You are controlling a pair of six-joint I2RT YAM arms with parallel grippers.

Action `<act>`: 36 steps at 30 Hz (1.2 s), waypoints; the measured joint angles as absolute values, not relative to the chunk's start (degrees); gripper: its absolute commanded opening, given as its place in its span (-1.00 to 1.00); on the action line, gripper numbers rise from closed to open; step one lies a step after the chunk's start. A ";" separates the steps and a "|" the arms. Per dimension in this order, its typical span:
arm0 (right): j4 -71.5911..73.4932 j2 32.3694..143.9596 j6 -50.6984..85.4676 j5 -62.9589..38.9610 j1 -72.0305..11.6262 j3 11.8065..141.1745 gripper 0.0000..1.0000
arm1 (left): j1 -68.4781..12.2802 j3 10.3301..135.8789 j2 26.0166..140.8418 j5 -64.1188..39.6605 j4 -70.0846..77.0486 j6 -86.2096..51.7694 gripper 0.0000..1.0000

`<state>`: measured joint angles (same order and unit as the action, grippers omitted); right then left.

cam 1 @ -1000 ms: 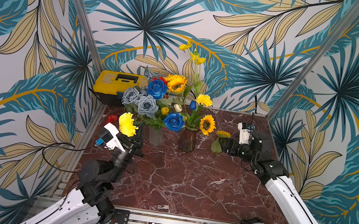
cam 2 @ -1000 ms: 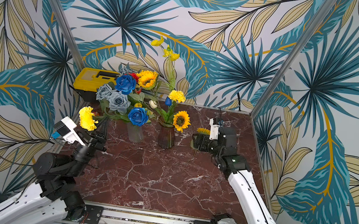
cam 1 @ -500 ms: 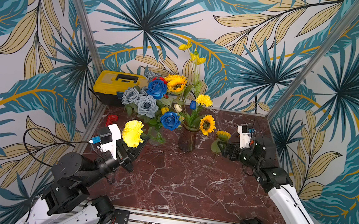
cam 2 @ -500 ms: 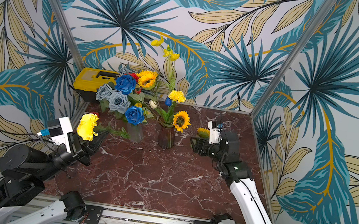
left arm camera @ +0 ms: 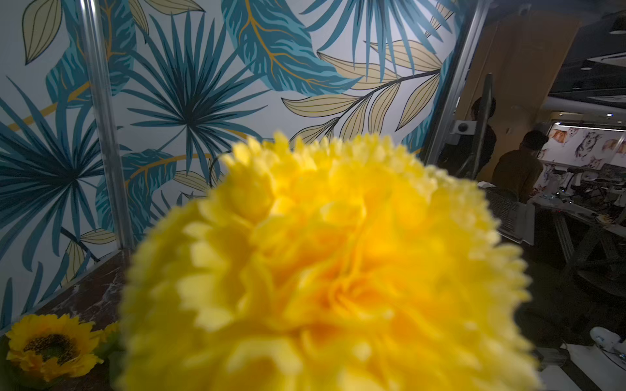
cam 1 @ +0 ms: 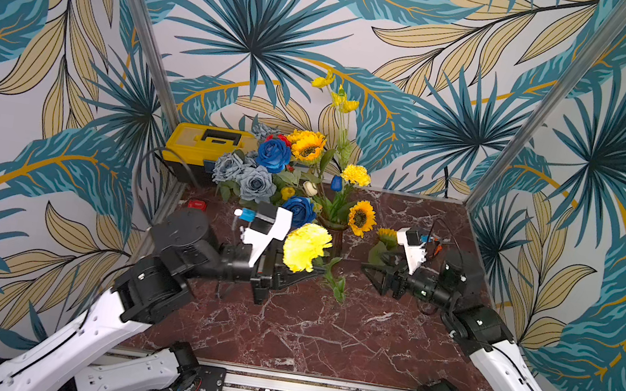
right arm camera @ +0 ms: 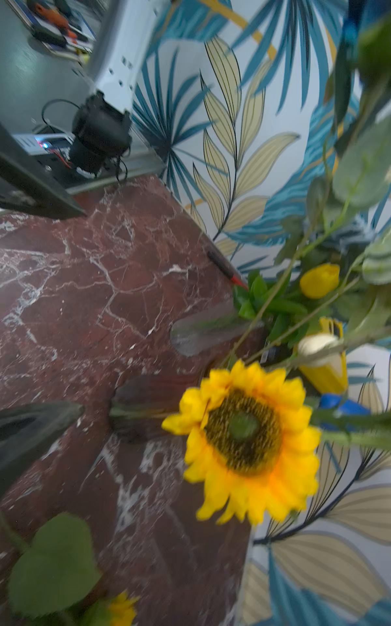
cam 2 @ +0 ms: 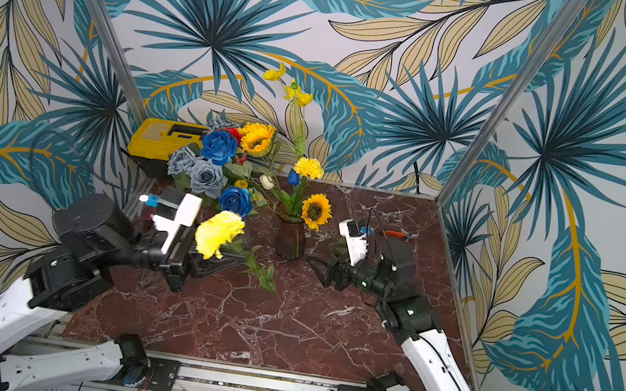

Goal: Pick out yellow flowers from the vase
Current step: Pick up the flower from the vase.

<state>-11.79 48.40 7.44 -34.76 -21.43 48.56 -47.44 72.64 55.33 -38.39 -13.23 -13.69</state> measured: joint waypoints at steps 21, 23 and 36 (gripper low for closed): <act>-1.10 45.54 11.62 -46.68 -22.68 48.47 0.58 | -47.59 76.95 67.66 -31.75 -15.68 -10.24 -0.92; -1.13 47.42 11.90 -47.05 -23.42 48.47 0.49 | -47.62 77.34 68.01 -31.77 -15.66 -10.24 -0.92; -0.32 51.33 13.13 -47.75 -25.63 48.75 -0.58 | -47.70 78.13 68.82 -31.57 -15.55 -10.22 -0.86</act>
<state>-0.32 51.33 13.13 -47.75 -25.63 48.75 -47.70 78.13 68.82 -31.57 -15.55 -10.22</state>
